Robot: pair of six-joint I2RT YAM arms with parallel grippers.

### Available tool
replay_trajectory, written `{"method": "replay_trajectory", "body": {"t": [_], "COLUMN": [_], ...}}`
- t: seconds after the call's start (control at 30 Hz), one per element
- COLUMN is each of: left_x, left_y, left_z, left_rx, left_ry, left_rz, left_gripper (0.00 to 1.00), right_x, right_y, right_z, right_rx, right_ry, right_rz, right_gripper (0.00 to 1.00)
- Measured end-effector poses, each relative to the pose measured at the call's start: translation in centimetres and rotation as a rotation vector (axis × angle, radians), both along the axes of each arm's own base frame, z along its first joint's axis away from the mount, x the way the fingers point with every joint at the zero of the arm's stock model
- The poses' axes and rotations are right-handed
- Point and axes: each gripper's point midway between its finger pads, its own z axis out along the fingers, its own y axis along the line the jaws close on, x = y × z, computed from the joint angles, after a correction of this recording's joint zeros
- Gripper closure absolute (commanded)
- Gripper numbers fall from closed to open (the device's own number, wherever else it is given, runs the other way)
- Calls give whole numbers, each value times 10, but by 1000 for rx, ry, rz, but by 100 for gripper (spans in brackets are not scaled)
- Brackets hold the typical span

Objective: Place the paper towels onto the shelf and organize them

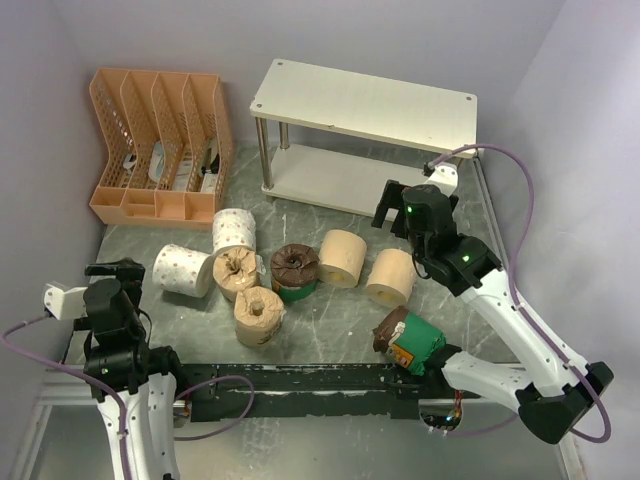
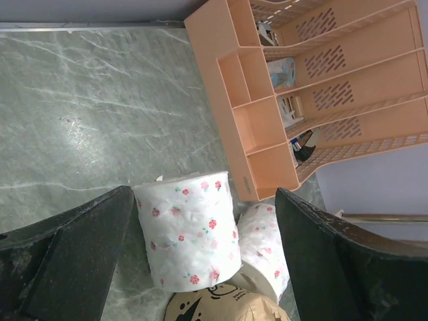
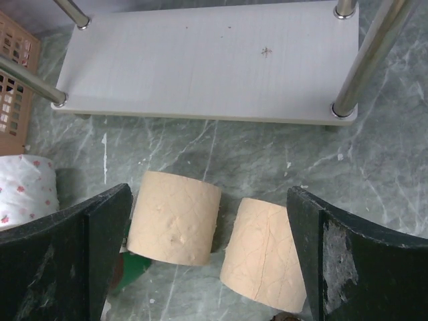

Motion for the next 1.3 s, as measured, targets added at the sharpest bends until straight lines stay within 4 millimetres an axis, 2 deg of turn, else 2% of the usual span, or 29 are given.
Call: {"method": "replay_trajectory", "body": {"t": [0.37, 0.5, 0.67, 0.77, 0.83, 0.9, 1.03, 1.13, 1.2, 1.3], "left_x": [0, 0, 1, 4, 8, 13, 21, 39, 49, 55], "left_y": [-2, -2, -3, -10, -19, -28, -32, -35, -36, -37], "left_z": [3, 3, 4, 12, 28, 51, 85, 105, 104, 89], "left_rx": [1, 0, 8, 57, 133, 235, 391, 487, 514, 533], "left_ry": [-15, -17, -17, -7, -9, -13, 47, 125, 178, 264], "left_rz": [-12, -10, -21, -92, -189, -289, -396, -503, -554, -627], "left_gripper": [1, 1, 1, 0, 1, 1, 1, 1, 1, 1], "right_x": [1, -14, -28, -31, -29, -34, -65, -69, -67, -67], "right_y": [4, 21, 52, 76, 97, 128, 212, 249, 263, 278], "right_z": [-4, -5, 5, -5, -10, -14, -16, -25, -37, -60], "right_rx": [47, 55, 78, 65, 35, -18, -156, -236, -281, -334], "right_ry": [-14, -40, -75, -28, 15, 45, 53, 56, 68, 91], "right_rz": [0, 174, 405, 534, 606, 687, 883, 920, 924, 938], "right_gripper": [0, 0, 0, 0, 0, 0, 2, 9, 14, 15]}}
